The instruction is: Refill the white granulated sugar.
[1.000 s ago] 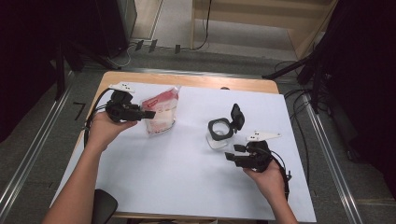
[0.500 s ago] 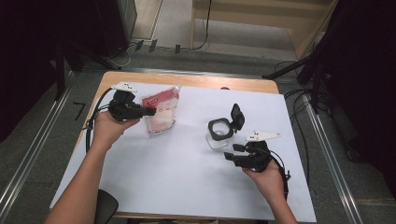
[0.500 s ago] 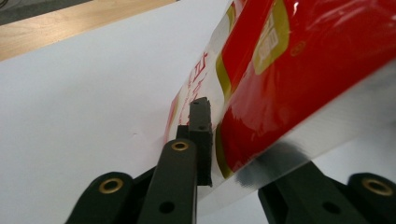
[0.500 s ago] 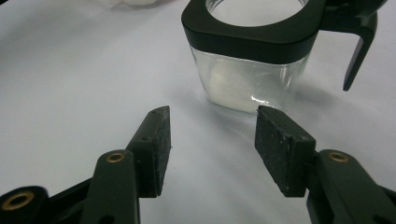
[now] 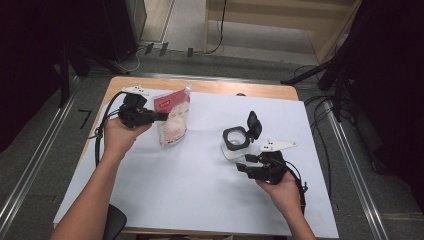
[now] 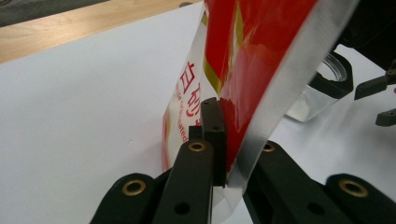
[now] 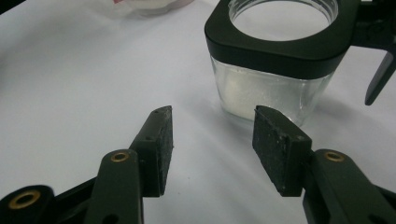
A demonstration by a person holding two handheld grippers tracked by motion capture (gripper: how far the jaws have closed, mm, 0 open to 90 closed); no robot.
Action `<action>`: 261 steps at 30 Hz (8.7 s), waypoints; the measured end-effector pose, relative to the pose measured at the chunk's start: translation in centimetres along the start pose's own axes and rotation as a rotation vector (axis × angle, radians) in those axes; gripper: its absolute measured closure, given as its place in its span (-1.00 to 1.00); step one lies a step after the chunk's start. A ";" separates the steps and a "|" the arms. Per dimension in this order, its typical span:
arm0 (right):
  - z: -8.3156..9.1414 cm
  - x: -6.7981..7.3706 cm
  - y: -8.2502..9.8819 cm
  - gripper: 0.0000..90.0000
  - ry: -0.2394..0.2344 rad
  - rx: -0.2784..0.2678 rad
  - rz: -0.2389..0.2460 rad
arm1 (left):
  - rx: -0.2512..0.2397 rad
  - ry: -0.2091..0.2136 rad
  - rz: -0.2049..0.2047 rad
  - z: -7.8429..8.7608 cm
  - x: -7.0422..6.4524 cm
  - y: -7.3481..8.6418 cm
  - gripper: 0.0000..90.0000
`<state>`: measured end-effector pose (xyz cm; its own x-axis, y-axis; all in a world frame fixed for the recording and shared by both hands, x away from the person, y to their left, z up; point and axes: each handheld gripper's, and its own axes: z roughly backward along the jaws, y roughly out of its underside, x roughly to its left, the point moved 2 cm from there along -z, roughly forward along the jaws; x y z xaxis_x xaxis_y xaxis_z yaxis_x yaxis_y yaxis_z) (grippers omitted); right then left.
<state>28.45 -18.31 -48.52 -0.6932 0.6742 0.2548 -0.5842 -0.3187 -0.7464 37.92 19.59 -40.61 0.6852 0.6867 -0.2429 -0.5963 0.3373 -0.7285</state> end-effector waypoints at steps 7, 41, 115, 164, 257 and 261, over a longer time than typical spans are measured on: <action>0.4 0.8 -0.6 0.08 -0.012 -0.022 0.019 | 0.034 0.103 0.008 0.8 -1.5 -0.9 1.00; -5.6 6.5 -3.8 0.18 -0.068 0.002 0.130 | 0.018 0.322 -0.096 3.1 -9.2 -5.3 1.00; -7.3 11.1 -3.9 0.22 -0.158 -0.095 0.226 | -0.070 0.341 0.071 -3.1 -11.2 -2.3 0.62; -8.3 12.7 -3.2 0.31 -0.162 -0.060 0.124 | 0.099 0.303 0.087 -4.8 -12.8 -3.4 0.70; -7.4 11.8 -5.8 0.38 -0.343 -0.092 0.089 | 0.035 0.204 0.087 -2.7 -13.1 -5.1 0.65; -7.6 11.7 -6.0 0.37 -0.328 -0.083 0.095 | 0.029 0.184 0.114 -2.7 -13.0 -5.0 0.78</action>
<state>27.02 -3.44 -45.70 -0.8493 0.3895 0.3562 -0.4840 -0.3055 -0.8200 33.09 7.27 -35.55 0.6759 0.5935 -0.4370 -0.6841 0.2847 -0.6715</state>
